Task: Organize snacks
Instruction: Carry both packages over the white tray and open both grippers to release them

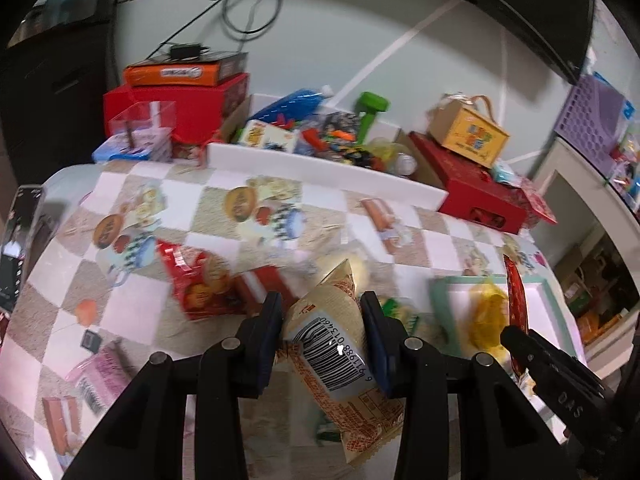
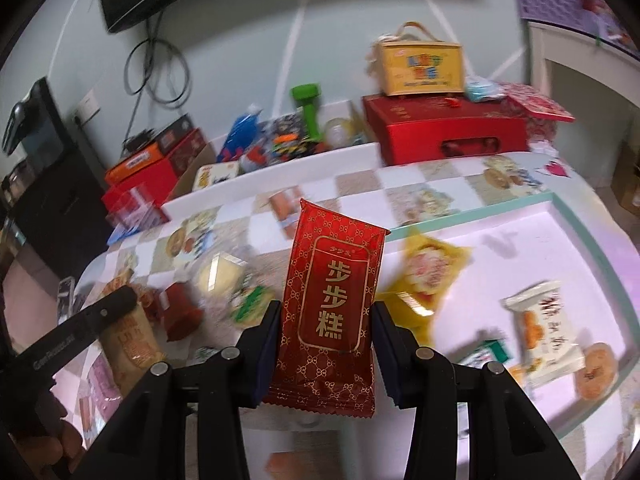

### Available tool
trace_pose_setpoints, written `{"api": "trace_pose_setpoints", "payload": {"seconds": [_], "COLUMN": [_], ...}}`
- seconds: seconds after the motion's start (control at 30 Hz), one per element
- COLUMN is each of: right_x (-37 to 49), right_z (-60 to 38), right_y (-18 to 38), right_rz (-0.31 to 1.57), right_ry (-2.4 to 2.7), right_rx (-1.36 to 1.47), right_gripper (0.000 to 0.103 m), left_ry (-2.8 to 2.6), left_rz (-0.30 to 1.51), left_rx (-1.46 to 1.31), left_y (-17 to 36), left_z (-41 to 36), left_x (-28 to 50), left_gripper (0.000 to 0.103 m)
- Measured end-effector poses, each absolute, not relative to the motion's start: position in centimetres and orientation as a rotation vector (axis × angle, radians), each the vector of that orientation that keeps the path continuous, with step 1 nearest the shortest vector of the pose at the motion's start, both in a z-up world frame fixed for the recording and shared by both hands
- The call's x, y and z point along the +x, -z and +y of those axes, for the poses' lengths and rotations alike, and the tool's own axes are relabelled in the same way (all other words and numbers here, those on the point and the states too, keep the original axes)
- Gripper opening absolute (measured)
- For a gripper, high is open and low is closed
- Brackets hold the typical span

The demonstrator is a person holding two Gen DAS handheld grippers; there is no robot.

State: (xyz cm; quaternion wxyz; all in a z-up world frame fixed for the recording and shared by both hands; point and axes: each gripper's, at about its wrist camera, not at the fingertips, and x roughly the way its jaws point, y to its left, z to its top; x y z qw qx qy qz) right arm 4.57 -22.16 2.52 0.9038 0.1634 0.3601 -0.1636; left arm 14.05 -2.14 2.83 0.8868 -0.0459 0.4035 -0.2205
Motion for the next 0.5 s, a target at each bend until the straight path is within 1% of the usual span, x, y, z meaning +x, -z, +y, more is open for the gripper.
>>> {"api": "trace_pose_setpoints", "payload": {"seconds": [0.3,0.5], "right_x": [0.8,-1.3], "right_z": [-29.1,-32.1], "right_y": [-3.3,-3.3], "right_rz": [0.699,0.676], "right_ry": [0.537,0.635], "right_rx": [0.405,0.437], "right_gripper": [0.047,0.047], "left_ry": [0.62,0.734], "left_rz": [0.82,0.817], "left_rx": [-0.018,0.042], "left_y": [-3.7,-3.5], "left_z": [-8.7,-13.3], "left_x": [12.0,10.0], "left_gripper": [0.041,0.041]}}
